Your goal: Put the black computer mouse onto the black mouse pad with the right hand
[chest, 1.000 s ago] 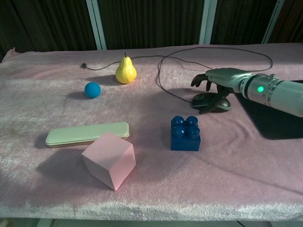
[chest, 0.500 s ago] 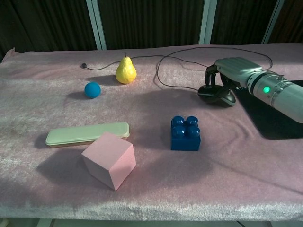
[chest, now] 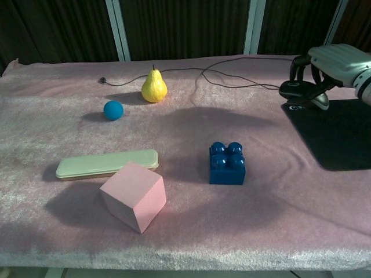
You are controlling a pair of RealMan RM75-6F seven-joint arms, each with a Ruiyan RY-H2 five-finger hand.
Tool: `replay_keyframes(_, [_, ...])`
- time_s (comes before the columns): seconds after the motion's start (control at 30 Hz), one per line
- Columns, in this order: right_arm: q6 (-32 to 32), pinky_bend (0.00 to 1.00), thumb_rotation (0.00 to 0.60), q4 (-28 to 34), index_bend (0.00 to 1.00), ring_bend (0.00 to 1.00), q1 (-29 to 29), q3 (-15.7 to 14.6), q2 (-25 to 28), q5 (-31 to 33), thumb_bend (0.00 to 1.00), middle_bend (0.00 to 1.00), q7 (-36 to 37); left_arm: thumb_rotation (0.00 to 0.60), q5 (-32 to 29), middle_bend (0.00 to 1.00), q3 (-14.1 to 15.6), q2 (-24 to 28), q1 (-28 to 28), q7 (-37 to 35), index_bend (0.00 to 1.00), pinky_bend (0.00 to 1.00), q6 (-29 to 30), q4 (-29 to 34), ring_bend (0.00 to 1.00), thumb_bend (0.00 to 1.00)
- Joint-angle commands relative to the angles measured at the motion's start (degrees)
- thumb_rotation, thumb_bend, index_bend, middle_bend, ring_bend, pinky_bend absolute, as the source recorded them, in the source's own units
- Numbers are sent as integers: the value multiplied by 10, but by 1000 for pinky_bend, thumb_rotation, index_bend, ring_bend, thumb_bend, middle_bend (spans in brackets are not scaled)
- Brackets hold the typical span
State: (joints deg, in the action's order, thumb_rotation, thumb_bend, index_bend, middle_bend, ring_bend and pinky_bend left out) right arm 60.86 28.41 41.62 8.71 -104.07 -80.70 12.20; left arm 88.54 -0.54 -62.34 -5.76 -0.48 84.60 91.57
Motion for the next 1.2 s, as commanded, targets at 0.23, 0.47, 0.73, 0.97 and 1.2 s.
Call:
replay_keyframes(0.23, [-53, 997, 600, 44, 846, 702, -48, -10, 61, 26, 439, 593, -58, 600, 0, 39, -1, -1, 0, 2, 95, 301, 0, 1, 0, 386])
replay_keyframes(0.47, [-90, 947, 600, 13, 780, 668, -54, -30, 47, 14, 436, 594, -31, 600, -2, 40, -1, -1, -2, 4, 94, 301, -4, 1, 0, 386])
replay_keyframes(0.73, [-58, 766, 600, -7, 538, 441, -64, -44, 39, -11, 433, 452, 3, 600, -5, 40, -3, 0, 1, 1, 94, 301, 1, 2, 0, 386])
replay_keyframes(0.97, [-44, 508, 600, 23, 297, 188, -78, -52, 66, -23, 434, 230, 10, 600, -4, 39, -3, 0, 2, 1, 95, 301, 2, 3, 0, 387])
replay_keyframes(1.2, [37, 274, 600, 110, 59, 73, -105, -50, 122, -38, 414, 91, 16, 600, -5, 40, -3, -1, 1, 5, 94, 301, 1, 3, 0, 386])
